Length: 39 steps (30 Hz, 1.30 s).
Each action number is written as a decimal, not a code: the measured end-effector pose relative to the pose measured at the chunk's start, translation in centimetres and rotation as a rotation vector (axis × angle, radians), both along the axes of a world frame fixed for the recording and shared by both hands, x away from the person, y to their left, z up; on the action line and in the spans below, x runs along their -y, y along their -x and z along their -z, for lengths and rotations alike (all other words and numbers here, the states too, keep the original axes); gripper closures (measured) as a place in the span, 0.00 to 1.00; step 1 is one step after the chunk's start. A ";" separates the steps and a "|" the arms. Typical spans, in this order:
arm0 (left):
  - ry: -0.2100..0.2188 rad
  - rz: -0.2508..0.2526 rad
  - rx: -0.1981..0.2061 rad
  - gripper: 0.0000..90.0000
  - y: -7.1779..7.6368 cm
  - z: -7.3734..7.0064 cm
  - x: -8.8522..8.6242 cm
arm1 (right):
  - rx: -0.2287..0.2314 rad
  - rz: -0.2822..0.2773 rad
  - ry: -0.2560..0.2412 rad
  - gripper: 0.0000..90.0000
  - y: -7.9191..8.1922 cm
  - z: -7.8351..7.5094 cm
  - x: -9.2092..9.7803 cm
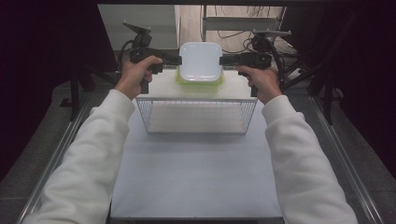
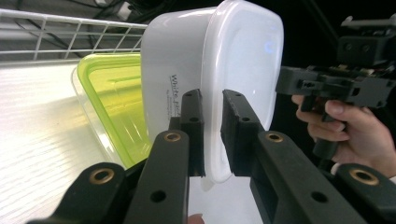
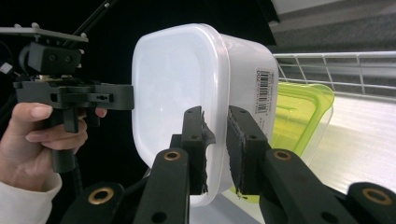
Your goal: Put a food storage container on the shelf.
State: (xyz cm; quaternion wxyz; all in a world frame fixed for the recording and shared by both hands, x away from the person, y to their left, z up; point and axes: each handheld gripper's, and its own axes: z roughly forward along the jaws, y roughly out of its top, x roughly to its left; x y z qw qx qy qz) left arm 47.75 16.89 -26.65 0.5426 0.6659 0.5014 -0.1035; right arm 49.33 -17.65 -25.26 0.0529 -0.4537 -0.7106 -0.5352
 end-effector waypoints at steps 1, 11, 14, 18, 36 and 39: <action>0.011 0.000 -0.009 0.89 -0.2 0.0 -0.1 | -0.012 0.001 0.000 0.85 -0.2 -0.1 0.0; 0.097 -0.014 -0.107 0.86 -2.5 0.6 -0.5 | -0.151 0.036 -0.058 0.82 -2.3 0.5 0.1; 0.117 -0.011 -0.124 0.85 -3.1 0.9 -0.6 | -0.178 0.045 -0.079 0.82 -2.7 0.6 0.1; 0.130 -0.026 -0.133 0.84 -3.6 1.2 -0.6 | -0.205 0.062 -0.088 0.80 -3.2 0.8 0.0; 0.035 -0.066 0.007 0.46 -2.0 0.7 -0.1 | -0.105 0.085 -0.057 0.51 -2.3 0.4 -0.3; -0.010 -0.066 0.064 0.40 -0.6 0.2 -0.2 | -0.033 0.077 -0.033 0.44 -1.2 -0.1 -0.2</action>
